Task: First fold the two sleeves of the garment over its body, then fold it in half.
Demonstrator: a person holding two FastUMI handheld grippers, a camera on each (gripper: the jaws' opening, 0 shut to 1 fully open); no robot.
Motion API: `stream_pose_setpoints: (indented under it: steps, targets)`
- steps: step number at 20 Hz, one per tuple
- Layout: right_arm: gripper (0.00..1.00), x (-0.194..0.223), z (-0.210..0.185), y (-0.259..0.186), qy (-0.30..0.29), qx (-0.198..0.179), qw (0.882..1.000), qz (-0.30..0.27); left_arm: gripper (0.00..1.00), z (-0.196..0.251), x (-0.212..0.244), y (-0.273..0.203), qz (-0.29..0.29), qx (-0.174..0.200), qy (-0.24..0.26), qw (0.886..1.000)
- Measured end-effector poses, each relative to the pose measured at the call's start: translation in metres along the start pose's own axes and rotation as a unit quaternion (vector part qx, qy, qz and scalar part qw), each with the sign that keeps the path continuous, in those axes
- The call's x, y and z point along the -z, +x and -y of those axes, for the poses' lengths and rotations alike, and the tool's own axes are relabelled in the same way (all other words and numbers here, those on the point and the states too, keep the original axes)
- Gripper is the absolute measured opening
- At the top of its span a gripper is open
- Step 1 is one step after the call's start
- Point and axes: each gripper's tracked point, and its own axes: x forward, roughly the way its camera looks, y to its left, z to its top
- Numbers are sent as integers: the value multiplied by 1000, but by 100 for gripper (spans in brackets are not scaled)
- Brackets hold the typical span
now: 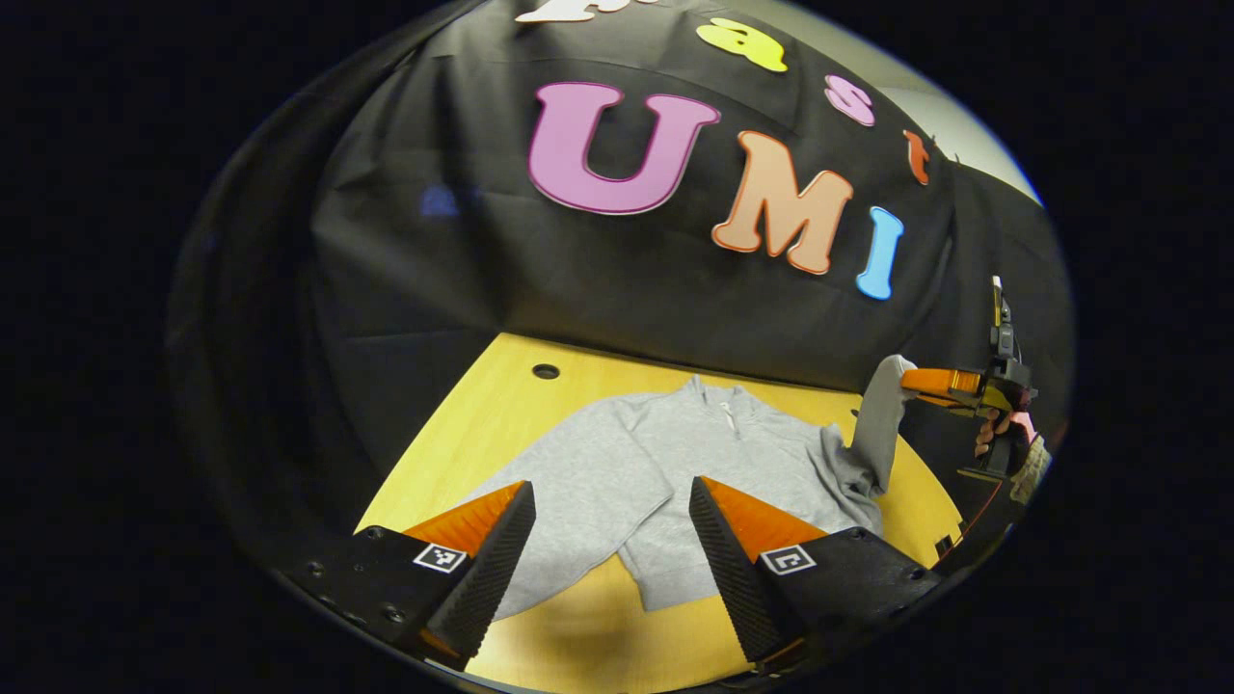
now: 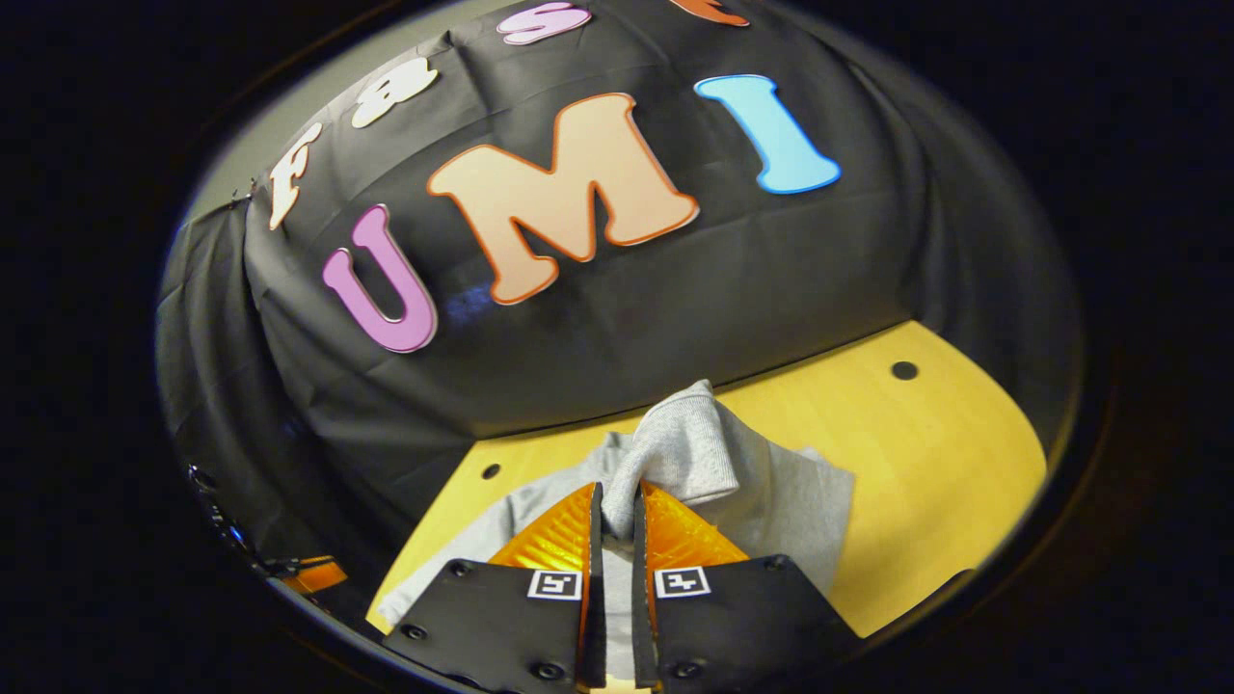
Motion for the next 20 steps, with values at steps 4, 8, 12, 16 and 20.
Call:
stream_pose_setpoints:
  steps: [4,8,12,16,20]
  targets:
    - [13,30,-84,44,10,-81,996,-22,94,-39,15,-15,-8,-42,-21,999]
    - [13,74,-147,84,18,-133,990,-52,95,-75,31,-32,-18,-80,-43,996]
    - [13,143,-168,130,-24,-118,988,-98,94,-111,61,-45,-44,-125,-35,991]
    - [13,187,-175,158,-56,-93,986,-127,95,-134,104,-54,-79,-144,-49,985]
    - [29,194,-175,151,-78,-97,982,-145,95,-144,134,-57,-103,-161,-80,978]
